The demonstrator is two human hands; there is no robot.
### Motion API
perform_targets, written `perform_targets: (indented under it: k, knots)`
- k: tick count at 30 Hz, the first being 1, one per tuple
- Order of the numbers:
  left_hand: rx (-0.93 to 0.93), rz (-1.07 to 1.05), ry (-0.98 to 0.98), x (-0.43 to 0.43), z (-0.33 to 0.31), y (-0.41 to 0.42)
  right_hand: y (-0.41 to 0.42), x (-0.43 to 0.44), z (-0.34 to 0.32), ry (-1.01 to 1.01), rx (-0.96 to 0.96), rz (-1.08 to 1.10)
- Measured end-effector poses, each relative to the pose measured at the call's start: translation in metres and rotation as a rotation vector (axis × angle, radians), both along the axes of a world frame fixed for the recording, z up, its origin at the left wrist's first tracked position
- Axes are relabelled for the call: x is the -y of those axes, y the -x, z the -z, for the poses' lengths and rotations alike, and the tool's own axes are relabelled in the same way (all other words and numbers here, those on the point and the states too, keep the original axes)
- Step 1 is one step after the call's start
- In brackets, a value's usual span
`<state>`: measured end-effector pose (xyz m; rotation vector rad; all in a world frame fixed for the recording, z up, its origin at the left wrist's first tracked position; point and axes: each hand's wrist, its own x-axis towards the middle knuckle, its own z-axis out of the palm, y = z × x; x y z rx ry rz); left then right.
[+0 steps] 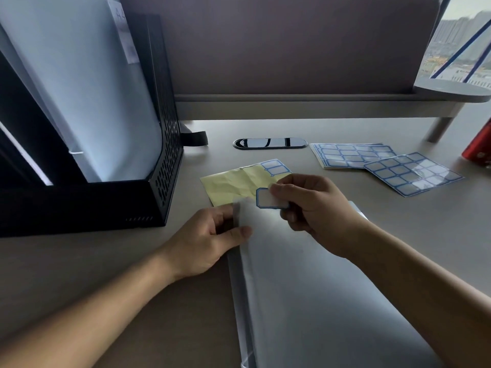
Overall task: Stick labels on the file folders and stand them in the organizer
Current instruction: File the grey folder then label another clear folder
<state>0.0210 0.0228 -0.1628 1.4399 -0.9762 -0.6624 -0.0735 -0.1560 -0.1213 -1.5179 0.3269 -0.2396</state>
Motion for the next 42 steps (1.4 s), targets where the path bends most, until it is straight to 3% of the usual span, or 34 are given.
perform_targets:
  k: [6,15,42]
  knots:
    - [-0.089,0.025,0.031,-0.001,-0.001,-0.002,0.001,-0.009,0.003,0.162,-0.045,-0.031]
    - [-0.284,0.05,0.054,-0.002,0.001,-0.009,0.002,-0.013,0.004,0.252,-0.013,-0.011]
    - [-0.299,0.013,0.099,0.0,0.0,-0.002,0.0,-0.021,0.009,0.441,0.041,0.091]
